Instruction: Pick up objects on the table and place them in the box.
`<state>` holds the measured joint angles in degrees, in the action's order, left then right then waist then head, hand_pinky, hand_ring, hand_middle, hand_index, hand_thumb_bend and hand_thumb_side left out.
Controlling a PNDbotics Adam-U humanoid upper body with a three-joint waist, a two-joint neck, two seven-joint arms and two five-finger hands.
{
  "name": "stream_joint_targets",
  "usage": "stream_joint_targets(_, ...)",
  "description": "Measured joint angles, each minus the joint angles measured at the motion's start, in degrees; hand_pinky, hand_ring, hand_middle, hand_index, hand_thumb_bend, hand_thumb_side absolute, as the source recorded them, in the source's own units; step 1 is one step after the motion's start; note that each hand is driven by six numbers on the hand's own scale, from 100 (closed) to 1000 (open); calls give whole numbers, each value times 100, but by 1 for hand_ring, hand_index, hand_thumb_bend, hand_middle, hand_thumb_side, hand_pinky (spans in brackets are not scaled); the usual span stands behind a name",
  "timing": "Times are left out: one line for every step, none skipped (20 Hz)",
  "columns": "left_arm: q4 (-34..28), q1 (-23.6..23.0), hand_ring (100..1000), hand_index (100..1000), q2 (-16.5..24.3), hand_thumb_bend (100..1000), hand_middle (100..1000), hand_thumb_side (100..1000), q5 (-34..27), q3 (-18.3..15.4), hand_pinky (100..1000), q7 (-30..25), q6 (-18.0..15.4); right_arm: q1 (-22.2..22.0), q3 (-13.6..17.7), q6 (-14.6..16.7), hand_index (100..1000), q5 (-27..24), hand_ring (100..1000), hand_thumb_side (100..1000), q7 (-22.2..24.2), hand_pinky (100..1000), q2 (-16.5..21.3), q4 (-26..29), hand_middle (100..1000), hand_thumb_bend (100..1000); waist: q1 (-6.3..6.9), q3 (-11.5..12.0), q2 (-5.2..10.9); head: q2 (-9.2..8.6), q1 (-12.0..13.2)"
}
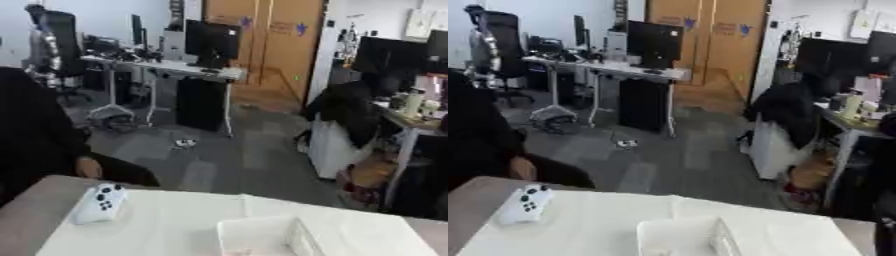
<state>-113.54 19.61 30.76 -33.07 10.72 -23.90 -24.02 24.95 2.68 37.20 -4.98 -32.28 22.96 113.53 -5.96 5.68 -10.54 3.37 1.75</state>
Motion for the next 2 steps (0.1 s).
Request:
stream_joint_targets(0,-28,721,917,15,521,853,914,7,-1,371,4,-4,38,17,41,541,41,187,984,41,100,-35,0,266,149,10,-22,4,-23,139)
stream_joint_targets(0,-45,721,917,16,521,853,913,21,-1,371,6,-5,57,28,76,541,77,187,985,76,100,-53,1,266,151,21,-31,6,-25,248)
